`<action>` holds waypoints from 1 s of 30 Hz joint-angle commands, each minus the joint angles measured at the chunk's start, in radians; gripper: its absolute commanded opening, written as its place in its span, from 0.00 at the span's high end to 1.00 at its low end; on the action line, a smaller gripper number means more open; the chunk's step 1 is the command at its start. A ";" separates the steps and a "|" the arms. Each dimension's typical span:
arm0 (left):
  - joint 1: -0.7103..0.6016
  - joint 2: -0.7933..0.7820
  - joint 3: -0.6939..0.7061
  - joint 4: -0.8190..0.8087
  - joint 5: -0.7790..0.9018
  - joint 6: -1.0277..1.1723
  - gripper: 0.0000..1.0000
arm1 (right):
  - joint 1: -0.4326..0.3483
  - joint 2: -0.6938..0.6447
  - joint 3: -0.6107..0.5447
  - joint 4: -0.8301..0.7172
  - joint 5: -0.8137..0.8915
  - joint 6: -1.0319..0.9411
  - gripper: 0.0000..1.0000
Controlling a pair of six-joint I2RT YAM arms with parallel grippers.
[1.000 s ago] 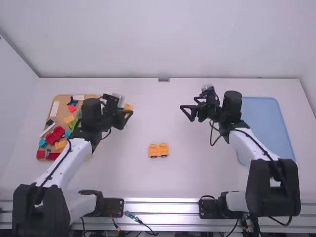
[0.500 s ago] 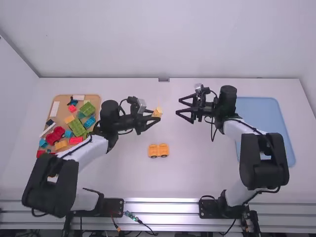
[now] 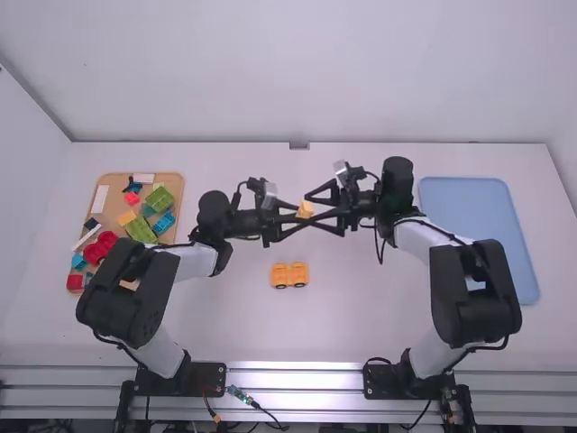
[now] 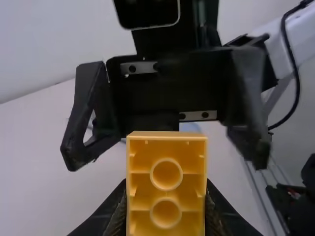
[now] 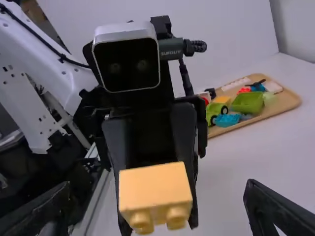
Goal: Assemble lego blocks to make yellow taxi
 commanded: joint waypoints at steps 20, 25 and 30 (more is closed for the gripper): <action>-0.002 -0.002 -0.003 0.016 0.047 -0.037 0.98 | 0.054 0.012 0.032 0.108 -0.054 0.047 0.64; -0.002 -0.002 -0.003 0.028 0.036 -0.037 0.98 | 0.054 0.012 0.032 0.106 -0.054 0.047 0.74; -0.001 -0.002 -0.003 0.043 0.034 -0.037 0.92 | 0.054 0.012 0.032 0.106 -0.053 0.055 0.86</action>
